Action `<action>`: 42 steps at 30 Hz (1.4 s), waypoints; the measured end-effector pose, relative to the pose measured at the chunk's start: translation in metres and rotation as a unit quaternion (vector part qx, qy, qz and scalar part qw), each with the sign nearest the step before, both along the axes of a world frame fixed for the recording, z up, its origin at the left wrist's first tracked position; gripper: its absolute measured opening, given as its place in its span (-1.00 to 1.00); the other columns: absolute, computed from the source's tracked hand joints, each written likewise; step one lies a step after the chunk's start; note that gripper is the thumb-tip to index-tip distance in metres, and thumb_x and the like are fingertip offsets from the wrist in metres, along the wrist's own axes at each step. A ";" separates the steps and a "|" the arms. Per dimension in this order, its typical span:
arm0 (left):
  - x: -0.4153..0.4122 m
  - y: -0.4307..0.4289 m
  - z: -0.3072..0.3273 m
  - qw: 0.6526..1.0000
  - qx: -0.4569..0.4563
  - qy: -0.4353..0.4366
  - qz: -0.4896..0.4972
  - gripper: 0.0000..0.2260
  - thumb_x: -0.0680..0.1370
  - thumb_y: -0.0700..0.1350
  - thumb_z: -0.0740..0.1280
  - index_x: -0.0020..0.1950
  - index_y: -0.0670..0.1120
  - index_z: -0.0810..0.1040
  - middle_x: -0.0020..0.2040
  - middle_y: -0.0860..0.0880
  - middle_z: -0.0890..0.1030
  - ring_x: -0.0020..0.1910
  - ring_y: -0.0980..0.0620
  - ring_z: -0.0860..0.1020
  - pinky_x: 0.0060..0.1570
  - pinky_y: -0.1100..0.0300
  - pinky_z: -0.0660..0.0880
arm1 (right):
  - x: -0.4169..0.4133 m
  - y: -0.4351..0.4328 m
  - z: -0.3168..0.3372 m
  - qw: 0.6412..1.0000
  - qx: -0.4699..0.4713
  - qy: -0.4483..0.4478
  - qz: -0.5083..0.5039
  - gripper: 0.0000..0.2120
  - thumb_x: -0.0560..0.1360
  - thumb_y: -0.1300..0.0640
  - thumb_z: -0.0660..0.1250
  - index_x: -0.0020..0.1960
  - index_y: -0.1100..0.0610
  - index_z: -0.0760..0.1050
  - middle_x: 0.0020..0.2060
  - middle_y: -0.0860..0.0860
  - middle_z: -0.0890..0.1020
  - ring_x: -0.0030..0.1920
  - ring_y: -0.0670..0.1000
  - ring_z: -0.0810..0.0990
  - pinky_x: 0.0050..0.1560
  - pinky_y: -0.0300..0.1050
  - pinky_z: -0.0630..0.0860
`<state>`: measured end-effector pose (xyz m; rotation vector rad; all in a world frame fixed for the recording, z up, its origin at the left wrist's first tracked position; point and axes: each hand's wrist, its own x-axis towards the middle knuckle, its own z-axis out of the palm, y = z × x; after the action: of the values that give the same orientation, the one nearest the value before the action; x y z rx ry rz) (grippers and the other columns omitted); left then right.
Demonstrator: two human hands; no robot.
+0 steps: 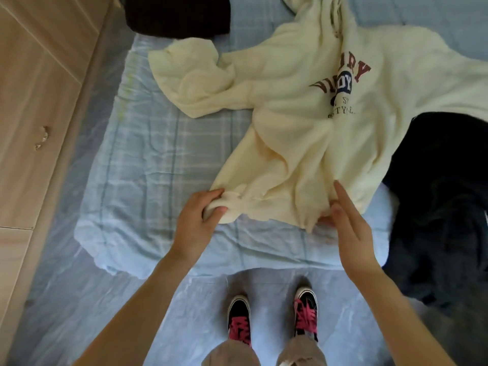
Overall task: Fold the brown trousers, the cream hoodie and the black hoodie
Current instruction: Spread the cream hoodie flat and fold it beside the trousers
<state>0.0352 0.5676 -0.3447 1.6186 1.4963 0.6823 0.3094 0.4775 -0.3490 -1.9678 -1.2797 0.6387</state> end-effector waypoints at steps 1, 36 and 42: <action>-0.001 0.000 -0.001 1.000 -0.001 -0.006 -0.002 -0.66 0.53 -0.23 0.43 0.30 -0.09 0.57 0.14 -0.01 0.55 0.09 0.17 0.51 0.14 0.29 0.45 | 0.000 -0.006 0.000 0.999 0.020 0.034 -0.030 -0.52 0.66 0.15 0.17 0.35 -0.42 0.41 0.17 -0.22 0.62 0.08 -0.18 0.62 0.11 -0.39 0.49; 0.011 0.031 0.002 0.950 0.100 0.290 -0.061 -0.70 0.53 -0.05 0.44 0.22 -0.13 0.61 0.24 -0.21 0.51 0.20 -0.26 0.47 0.24 -0.04 0.33 | 0.034 -0.040 0.010 0.931 -0.080 0.075 -0.348 -0.66 0.48 0.09 0.47 0.15 0.13 0.42 -0.01 0.01 0.46 -0.16 -0.02 0.49 -0.25 -0.26 0.35; -0.022 0.051 0.011 0.969 0.104 0.129 0.185 -0.85 0.57 -0.12 0.33 -0.04 -0.23 0.53 -0.16 -0.32 0.61 -0.11 -0.31 0.57 -0.16 0.03 0.35 | 0.061 -0.062 0.031 0.921 0.003 0.078 -0.381 -0.84 0.51 0.10 0.36 -0.24 0.03 0.59 -0.41 -0.08 0.60 -0.40 -0.18 0.53 -0.42 -0.29 0.51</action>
<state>0.0135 0.6188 -0.3342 1.6464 2.0054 0.8814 0.3706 0.4153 -0.3176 -2.1377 -0.3431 0.3754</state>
